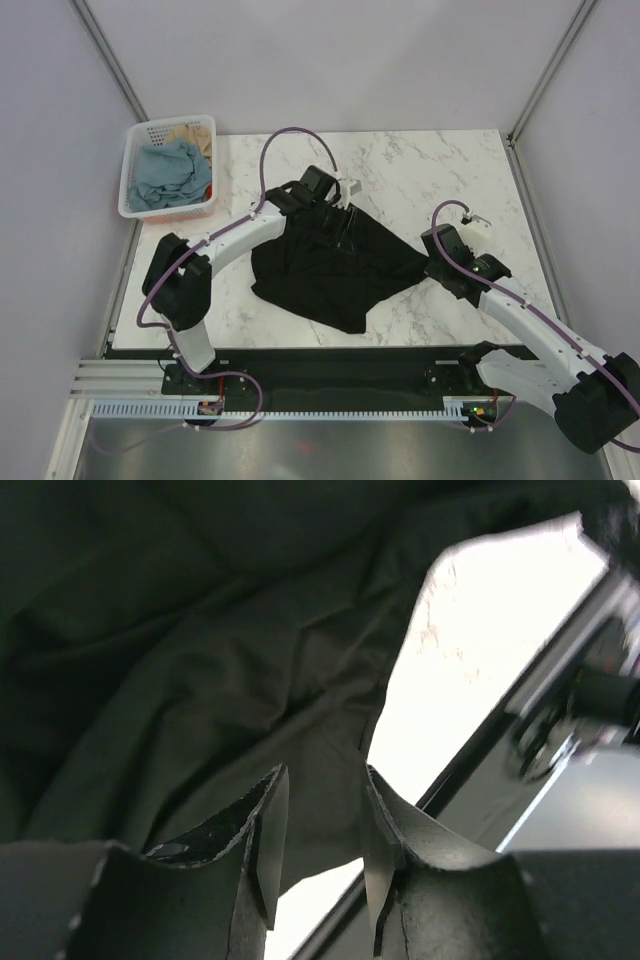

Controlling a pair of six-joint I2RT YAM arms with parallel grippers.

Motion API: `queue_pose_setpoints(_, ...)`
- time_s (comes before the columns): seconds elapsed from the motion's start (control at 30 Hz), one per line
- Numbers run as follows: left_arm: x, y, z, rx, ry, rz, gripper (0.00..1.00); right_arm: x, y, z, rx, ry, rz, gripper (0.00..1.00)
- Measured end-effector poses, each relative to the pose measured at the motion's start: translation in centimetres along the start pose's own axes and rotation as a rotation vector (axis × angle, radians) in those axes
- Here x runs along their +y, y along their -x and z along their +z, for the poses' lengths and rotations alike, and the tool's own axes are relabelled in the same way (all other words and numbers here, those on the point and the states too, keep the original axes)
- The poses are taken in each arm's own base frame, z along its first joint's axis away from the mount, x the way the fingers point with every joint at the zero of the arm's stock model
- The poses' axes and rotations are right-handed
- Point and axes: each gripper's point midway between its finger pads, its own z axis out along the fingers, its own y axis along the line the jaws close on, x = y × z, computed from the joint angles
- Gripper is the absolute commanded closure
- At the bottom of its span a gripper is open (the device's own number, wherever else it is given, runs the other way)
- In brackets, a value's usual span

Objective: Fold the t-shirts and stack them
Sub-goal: Flatten the tshirt out

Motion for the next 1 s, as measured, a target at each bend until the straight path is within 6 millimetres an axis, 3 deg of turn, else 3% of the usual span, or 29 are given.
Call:
queue_pose_setpoints(0.2,-2.4,-2.3,3.4,0.119,-0.168,0.261,0.54,1.1,-0.5,-0.2,0.014,0.095,-0.056,1.0)
queue_pose_setpoints(0.37,-3.7,-1.2,4.8,0.117,-0.264,0.374,0.52,1.8,-0.4,-0.4,0.012,0.143,-0.087,1.0)
queue_pose_setpoints(0.47,-3.5,-0.8,5.9,0.115,-0.282,0.415,0.52,2.2,-0.3,-0.4,0.012,0.16,-0.097,1.0)
queue_pose_setpoints(0.67,-2.2,-2.9,8.3,0.184,-0.297,0.422,0.54,2.3,-0.2,-0.4,0.008,0.169,-0.107,1.0)
queue_pose_setpoints(1.0,-2.2,-4.8,9.2,0.23,-0.313,0.432,0.58,2.5,-0.4,-0.1,0.011,0.165,-0.116,1.0)
